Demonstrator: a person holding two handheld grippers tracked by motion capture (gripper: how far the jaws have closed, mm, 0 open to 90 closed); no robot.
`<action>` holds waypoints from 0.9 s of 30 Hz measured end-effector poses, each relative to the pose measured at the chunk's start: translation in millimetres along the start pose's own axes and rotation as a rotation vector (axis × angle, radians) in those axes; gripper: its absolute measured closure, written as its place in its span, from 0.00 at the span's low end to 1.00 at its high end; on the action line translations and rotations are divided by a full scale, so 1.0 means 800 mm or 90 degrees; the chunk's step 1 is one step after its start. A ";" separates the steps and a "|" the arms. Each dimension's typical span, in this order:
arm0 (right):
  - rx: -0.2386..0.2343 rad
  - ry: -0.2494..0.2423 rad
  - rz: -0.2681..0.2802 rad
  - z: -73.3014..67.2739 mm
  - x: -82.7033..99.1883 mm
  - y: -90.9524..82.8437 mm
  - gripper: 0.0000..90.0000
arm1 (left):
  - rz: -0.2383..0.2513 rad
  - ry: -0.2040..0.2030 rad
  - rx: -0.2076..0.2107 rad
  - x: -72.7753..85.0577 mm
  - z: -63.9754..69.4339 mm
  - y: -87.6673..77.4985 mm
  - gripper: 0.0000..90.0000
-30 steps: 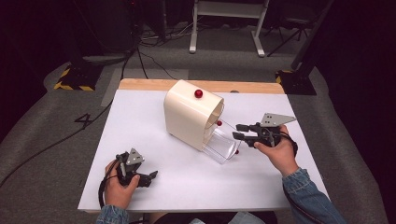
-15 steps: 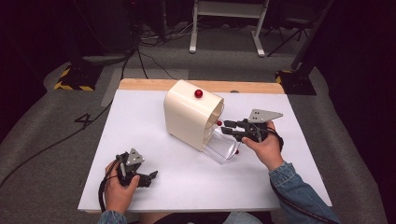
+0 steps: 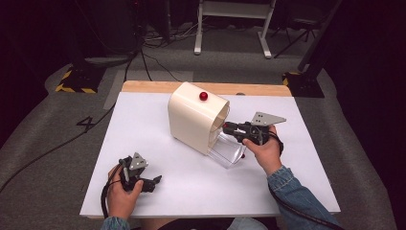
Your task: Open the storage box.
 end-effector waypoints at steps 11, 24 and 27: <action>0.006 -0.021 -0.002 0.002 -0.001 -0.012 0.83 | 0.001 -0.005 0.004 0.000 0.000 0.001 0.12; 0.017 -0.017 -0.008 0.012 0.011 -0.056 0.83 | -0.002 -0.002 0.003 0.000 -0.001 0.000 0.12; 0.021 -0.018 -0.010 0.014 0.016 -0.067 0.83 | -0.003 -0.002 0.004 -0.001 -0.001 0.000 0.11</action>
Point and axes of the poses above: each handheld gripper's, and its own axes: y roughly forward along the jaws, x roughly out of its underside, z roughly to its right, the point moved 7 cm from there along y, roughly forward along the jaws, and after that the axes turned 15 degrees about x, right-handed, at the moved point
